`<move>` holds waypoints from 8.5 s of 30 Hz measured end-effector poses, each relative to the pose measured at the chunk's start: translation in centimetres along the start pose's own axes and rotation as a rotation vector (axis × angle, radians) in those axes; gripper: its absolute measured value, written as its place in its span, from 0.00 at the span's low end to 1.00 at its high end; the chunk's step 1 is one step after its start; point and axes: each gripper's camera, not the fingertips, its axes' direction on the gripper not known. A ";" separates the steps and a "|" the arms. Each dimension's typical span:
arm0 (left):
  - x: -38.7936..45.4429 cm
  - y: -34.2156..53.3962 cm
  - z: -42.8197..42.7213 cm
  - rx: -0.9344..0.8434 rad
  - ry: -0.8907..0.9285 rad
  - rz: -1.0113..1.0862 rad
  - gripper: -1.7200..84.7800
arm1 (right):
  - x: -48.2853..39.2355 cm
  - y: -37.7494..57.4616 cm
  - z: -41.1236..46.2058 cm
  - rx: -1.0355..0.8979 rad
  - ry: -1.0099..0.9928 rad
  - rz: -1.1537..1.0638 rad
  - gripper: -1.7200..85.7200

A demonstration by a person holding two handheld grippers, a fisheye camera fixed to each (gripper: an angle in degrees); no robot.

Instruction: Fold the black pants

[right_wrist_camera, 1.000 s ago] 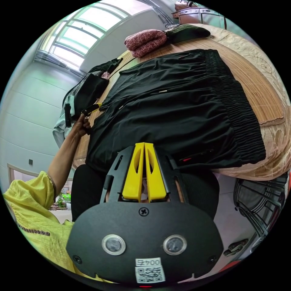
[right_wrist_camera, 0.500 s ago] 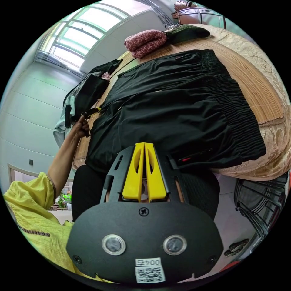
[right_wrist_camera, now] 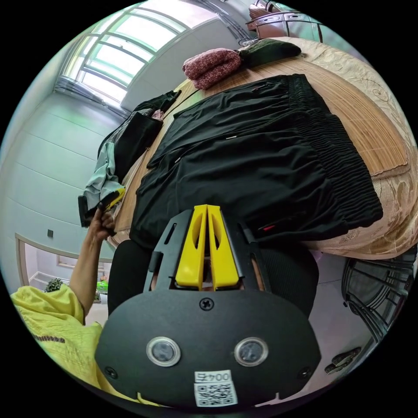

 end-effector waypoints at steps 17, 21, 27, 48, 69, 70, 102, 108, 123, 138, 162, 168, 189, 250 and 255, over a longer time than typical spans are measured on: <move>-3.1 20.9 -2.9 0.087 0.087 0.099 0.15 | 2.1 3.0 -9.6 0.067 -0.159 0.056 0.01; -3.1 21.6 -2.8 0.118 0.096 0.112 0.16 | 2.9 4.4 -13.4 0.130 -0.188 0.075 0.01; -4.2 23.1 -3.1 0.143 0.142 0.076 0.15 | 6.7 6.5 -19.3 0.271 -0.305 0.190 0.02; -7.0 23.0 -4.3 0.001 0.384 0.023 0.09 | 18.8 4.3 -29.5 0.323 -0.326 0.331 0.19; -10.5 19.9 -20.5 0.298 0.755 -0.184 0.03 | 14.7 3.6 -43.1 0.351 -0.395 0.279 0.08; -10.4 20.3 -21.2 0.311 0.773 -0.194 0.03 | 14.7 4.5 -43.7 0.352 -0.412 0.288 0.08; 2.8 -27.0 -1.2 0.092 0.539 -0.458 0.12 | 29.7 -16.7 -38.1 0.380 -0.460 0.590 0.10; 2.2 -26.2 -3.8 0.078 0.363 -0.280 0.13 | 27.7 -16.0 -41.2 0.508 -0.306 0.384 0.15; 1.9 -12.6 -2.7 -0.045 0.268 -0.365 0.18 | 24.4 -5.3 -36.2 0.385 -0.277 0.346 0.15; 4.2 -12.3 2.4 -0.046 0.279 -0.412 0.06 | 26.3 -7.8 -26.3 0.375 -0.381 0.424 0.17; -1.4 9.5 -4.9 0.191 0.258 -0.496 0.04 | 11.4 -15.3 -3.0 0.050 0.220 0.098 0.08; 5.2 9.5 -5.1 0.191 0.069 -0.239 0.03 | 4.1 -16.0 6.7 -0.192 0.578 -0.170 0.02; 17.6 8.0 7.9 -0.170 -0.410 0.437 0.03 | 3.2 -13.6 28.9 -0.169 0.546 -0.238 0.02; 0.2 -13.4 -2.0 -0.115 -0.087 0.066 0.02 | -34.0 -25.4 94.5 -0.588 0.514 -1.126 0.08; -0.1 -13.5 -2.7 -0.115 -0.075 0.060 0.02 | -35.4 -24.4 96.6 -0.571 0.568 -1.221 0.08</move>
